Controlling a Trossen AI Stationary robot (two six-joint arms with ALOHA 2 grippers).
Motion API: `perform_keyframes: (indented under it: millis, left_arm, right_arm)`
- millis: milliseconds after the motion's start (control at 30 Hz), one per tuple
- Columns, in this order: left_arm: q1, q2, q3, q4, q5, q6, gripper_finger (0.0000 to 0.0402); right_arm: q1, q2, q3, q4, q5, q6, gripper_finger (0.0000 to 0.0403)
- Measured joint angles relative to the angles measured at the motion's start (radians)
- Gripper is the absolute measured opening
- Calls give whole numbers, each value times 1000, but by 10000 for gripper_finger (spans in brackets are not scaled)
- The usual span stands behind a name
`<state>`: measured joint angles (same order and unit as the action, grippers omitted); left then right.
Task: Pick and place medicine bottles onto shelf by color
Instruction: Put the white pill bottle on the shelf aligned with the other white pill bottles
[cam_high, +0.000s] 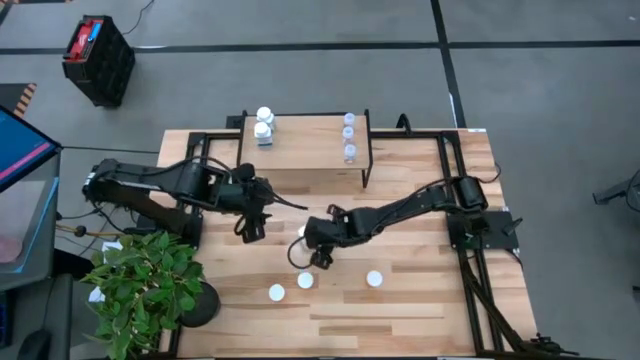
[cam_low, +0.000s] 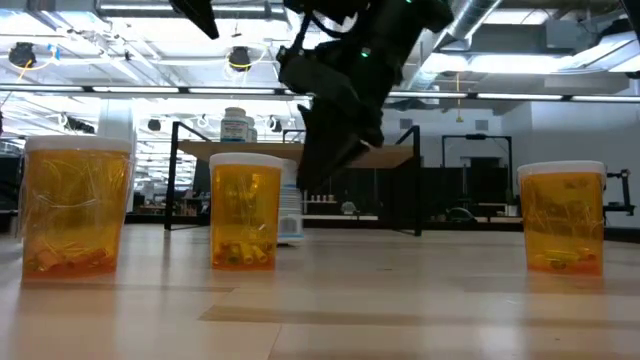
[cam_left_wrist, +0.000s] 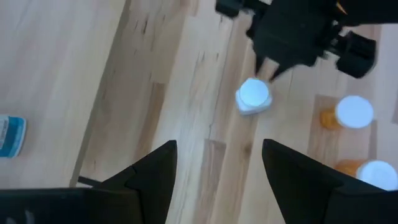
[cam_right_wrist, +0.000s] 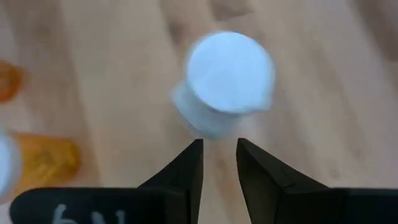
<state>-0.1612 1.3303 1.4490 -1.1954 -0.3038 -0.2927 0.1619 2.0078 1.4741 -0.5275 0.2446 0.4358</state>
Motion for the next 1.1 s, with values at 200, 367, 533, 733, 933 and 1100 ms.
perform_keyframes:
  millis: [200,367,533,733,933,1100]
  left_arm:
    - [0,11,0,-8,0,-34,223]
    - [0,19,1,-20,0,-10,223]
    - [0,18,0,-28,-16,-8,223]
    - [0,19,0,-30,-18,12,223]
    - [0,19,0,-29,-23,26,223]
    - [0,19,0,-30,-23,25,223]
  right_arm:
    - [15,-65,10,-97,39,7,118]
    - [73,-51,11,5,-51,9,118]
    - [102,26,9,155,7,65,118]
    - [94,86,9,200,46,123,118]
    - [48,110,9,201,56,125,118]
    - [8,107,10,172,96,125,118]
